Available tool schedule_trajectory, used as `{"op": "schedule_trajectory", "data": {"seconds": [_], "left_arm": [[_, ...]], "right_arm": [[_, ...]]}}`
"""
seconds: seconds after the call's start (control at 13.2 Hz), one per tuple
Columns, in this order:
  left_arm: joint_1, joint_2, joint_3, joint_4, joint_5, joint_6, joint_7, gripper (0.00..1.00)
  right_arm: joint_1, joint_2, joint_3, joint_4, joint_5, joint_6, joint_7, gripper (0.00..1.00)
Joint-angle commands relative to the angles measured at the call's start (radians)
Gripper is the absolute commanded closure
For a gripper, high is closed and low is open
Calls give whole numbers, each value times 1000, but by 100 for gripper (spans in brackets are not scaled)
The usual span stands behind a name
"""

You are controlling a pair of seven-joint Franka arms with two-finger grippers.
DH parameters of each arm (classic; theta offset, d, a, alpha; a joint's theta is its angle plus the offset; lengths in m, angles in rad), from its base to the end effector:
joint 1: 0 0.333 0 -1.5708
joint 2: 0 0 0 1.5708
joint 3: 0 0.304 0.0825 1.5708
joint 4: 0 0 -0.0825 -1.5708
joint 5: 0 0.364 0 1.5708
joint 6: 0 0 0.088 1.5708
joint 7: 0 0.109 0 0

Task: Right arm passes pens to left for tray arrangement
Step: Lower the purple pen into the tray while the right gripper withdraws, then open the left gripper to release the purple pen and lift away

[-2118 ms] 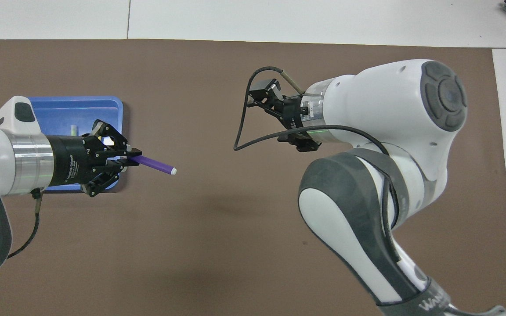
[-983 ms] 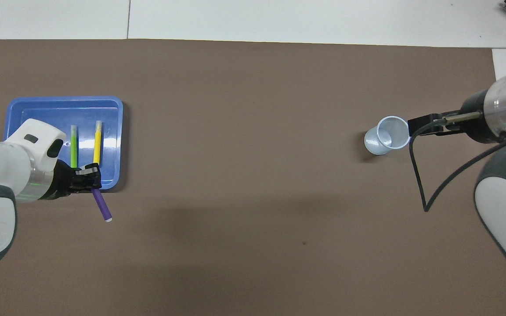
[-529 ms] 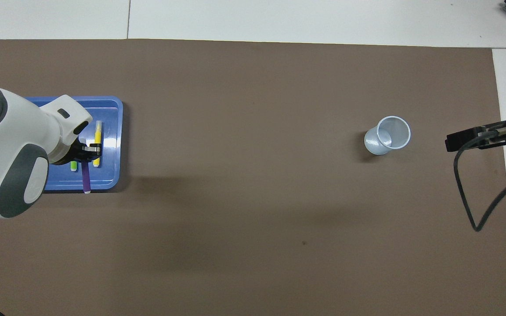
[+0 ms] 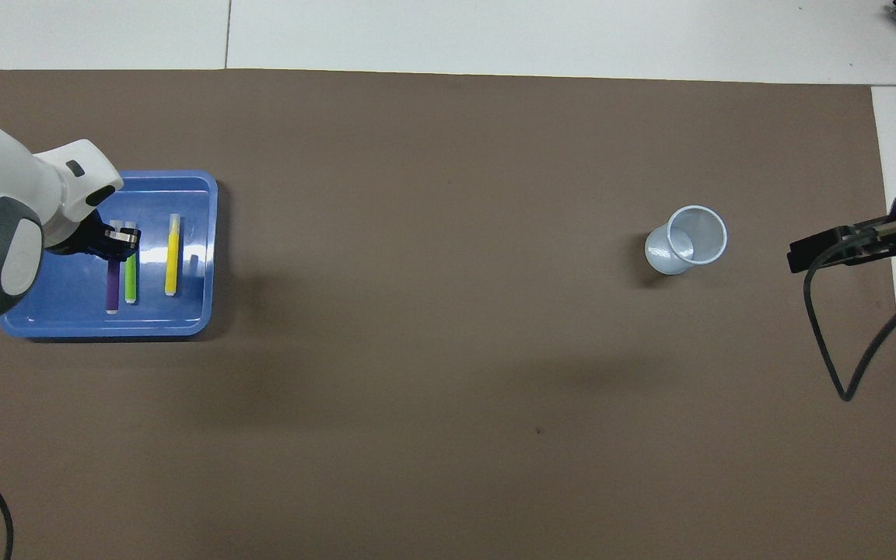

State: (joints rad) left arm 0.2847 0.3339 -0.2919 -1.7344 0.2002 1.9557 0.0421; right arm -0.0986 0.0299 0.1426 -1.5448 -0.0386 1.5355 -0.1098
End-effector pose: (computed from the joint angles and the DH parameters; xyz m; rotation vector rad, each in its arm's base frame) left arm 0.6119 0.0231 0.3815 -3.0473 0.1876 0.1484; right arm 0.5392 0.0182 0.6033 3.0988 0.2378 -0.0622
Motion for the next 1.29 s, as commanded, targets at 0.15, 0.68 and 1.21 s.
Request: {"op": "schedule_trajectory", "data": {"seconds": [0.15,0.68,1.21], "left_arm": [[54,161,-9,197,21,-52,74,100],[103,214,-9,197,56,54,87,100],[142,270,-7,210,73,95,182,100]], "right_arm": [[20,21,8,32,-27,-28,-16,0],[168,-8,-138,-1,-10,-31,38,0],[172,-34,-141,-48,-10,-9,65,0]]}}
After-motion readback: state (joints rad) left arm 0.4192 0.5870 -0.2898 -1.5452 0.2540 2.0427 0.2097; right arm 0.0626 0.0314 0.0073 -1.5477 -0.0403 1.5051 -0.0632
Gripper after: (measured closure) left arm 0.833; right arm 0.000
